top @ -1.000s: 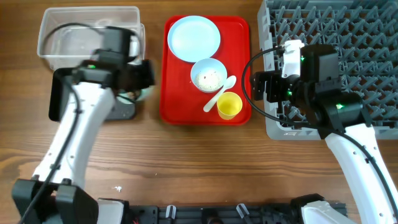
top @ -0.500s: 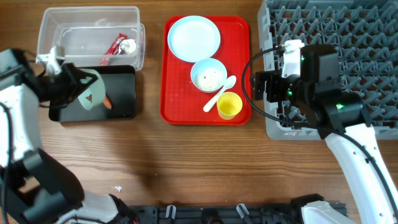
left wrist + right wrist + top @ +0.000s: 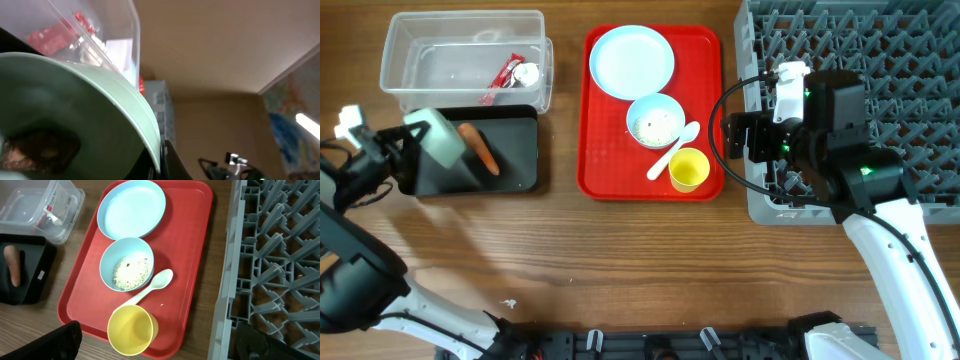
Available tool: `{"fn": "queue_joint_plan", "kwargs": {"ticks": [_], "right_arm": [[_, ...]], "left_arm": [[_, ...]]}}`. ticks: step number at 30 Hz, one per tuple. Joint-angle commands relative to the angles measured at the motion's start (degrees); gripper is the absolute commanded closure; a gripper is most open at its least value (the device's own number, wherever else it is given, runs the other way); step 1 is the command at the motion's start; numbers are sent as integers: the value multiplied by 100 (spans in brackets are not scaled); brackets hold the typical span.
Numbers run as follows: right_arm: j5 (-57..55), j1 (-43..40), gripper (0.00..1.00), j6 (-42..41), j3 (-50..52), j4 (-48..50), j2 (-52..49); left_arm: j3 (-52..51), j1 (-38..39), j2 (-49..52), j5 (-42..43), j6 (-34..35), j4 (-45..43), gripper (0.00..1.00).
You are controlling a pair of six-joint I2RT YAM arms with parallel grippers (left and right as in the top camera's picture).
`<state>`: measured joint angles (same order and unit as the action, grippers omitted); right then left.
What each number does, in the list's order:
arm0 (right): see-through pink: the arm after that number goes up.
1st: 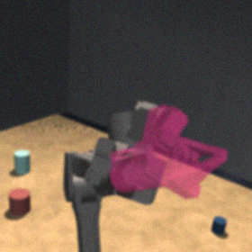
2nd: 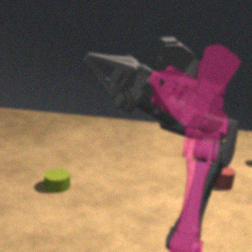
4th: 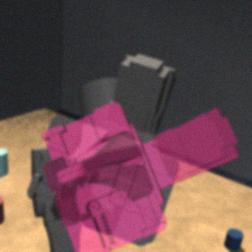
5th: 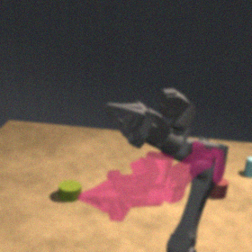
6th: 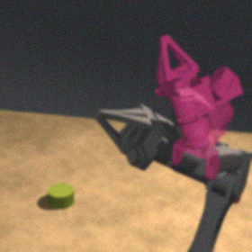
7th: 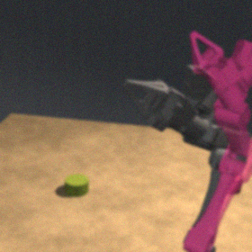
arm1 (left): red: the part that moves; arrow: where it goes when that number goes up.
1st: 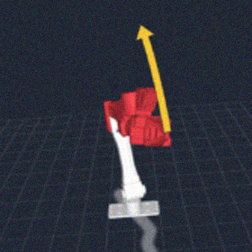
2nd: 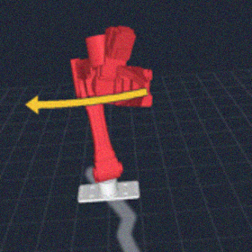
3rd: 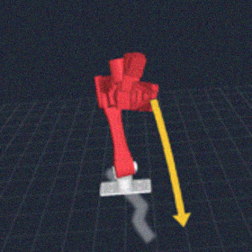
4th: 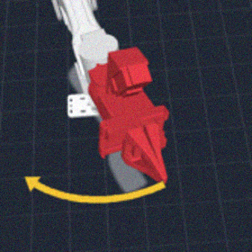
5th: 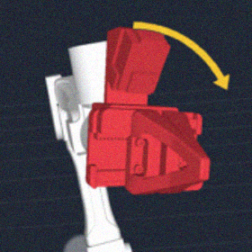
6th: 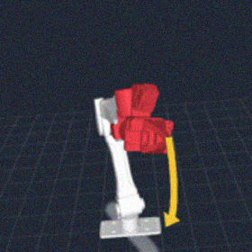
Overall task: Sort waste into correct bins and load items into the dishwasher rack
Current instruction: 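Lift the green bowl and tip it over the black tray, then return the green bowl to the red tray and release it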
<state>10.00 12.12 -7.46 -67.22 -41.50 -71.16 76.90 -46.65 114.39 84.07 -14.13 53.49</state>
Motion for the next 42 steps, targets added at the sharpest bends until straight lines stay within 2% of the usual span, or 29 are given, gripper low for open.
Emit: {"fn": "queue_joint_plan", "kwargs": {"ticks": [1, 18, 23, 27, 30, 34, 37, 40, 42], "right_arm": [[-103, 24, 0, -17, -90, 37, -66], [-103, 24, 0, -17, -90, 39, -66], [-103, 24, 0, -17, -90, 87, -66], [-103, 24, 0, -17, -90, 138, -66], [-103, 24, 0, -17, -90, 138, -66], [-103, 24, 0, -17, -90, 138, -66], [-103, 24, 0, -17, -90, 138, -66], [-103, 24, 0, -17, -90, 138, -66], [-103, 24, 0, -17, -90, 138, -66]], "left_arm": [[55, -229, 168, 627, -153, -46, 96], [61, -254, 146, 627, 455, -70, 96], [201, 151, -260, 627, 444, 13, 96], [490, 876, -1019, 343, 409, -52, 96], [616, 1700, -1587, -822, 466, -94, 96], [616, 3130, -2096, -3368, 955, -199, 96], [608, 4332, -2094, -5171, 1182, -221, 96], [560, 5302, -1867, -6384, 1552, -367, 96], [560, 5731, -1663, -6763, 1755, -426, 96]]}}
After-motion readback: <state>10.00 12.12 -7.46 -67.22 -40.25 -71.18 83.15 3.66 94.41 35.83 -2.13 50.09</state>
